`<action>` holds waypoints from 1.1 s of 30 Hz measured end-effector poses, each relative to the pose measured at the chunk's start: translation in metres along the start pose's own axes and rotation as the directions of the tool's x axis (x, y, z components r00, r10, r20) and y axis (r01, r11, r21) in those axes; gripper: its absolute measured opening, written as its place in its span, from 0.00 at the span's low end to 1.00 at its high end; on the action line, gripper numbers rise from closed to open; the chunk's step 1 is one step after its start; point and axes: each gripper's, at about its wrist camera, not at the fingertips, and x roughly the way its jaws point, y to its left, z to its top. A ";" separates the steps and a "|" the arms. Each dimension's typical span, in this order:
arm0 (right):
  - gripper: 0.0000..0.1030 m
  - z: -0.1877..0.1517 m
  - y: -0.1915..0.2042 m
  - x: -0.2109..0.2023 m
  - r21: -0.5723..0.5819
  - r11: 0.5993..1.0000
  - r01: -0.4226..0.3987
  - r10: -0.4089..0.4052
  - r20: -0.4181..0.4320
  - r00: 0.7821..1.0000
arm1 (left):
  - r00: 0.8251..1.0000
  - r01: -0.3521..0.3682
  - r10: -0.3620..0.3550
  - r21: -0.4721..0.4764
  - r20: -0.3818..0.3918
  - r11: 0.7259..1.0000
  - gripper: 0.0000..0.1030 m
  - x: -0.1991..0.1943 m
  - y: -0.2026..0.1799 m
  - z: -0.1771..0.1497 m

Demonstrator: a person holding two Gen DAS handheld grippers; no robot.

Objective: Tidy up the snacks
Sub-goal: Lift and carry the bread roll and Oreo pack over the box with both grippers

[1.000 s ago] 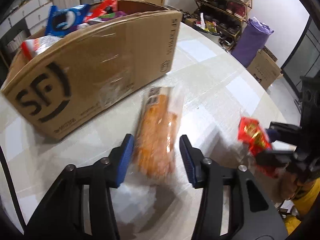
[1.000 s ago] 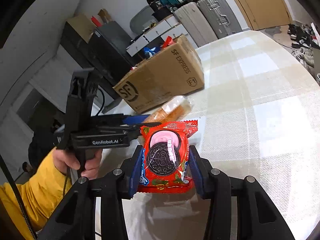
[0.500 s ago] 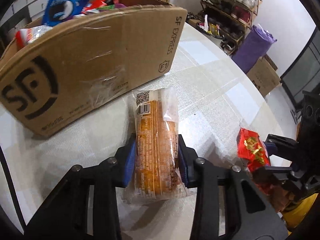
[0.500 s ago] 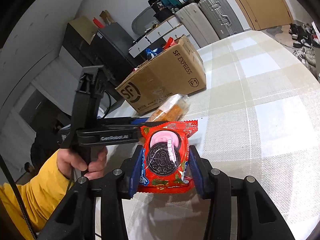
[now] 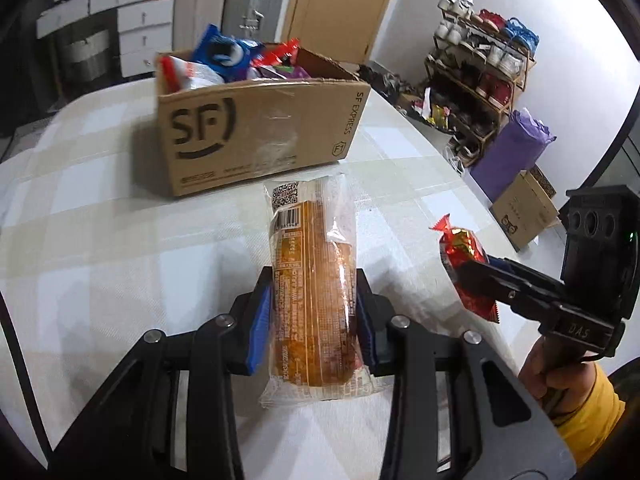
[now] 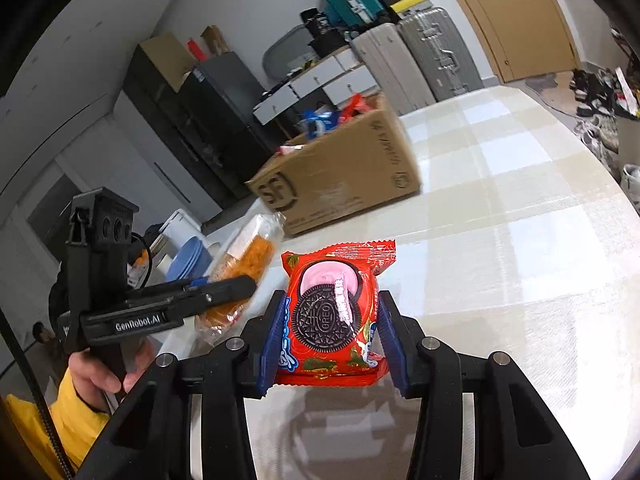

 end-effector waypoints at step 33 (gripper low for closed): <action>0.44 0.005 0.061 -0.018 -0.061 0.997 -0.045 0.046 0.024 0.999 | 0.994 -0.045 0.052 -0.070 0.098 0.997 0.33 -0.130 0.029 -0.075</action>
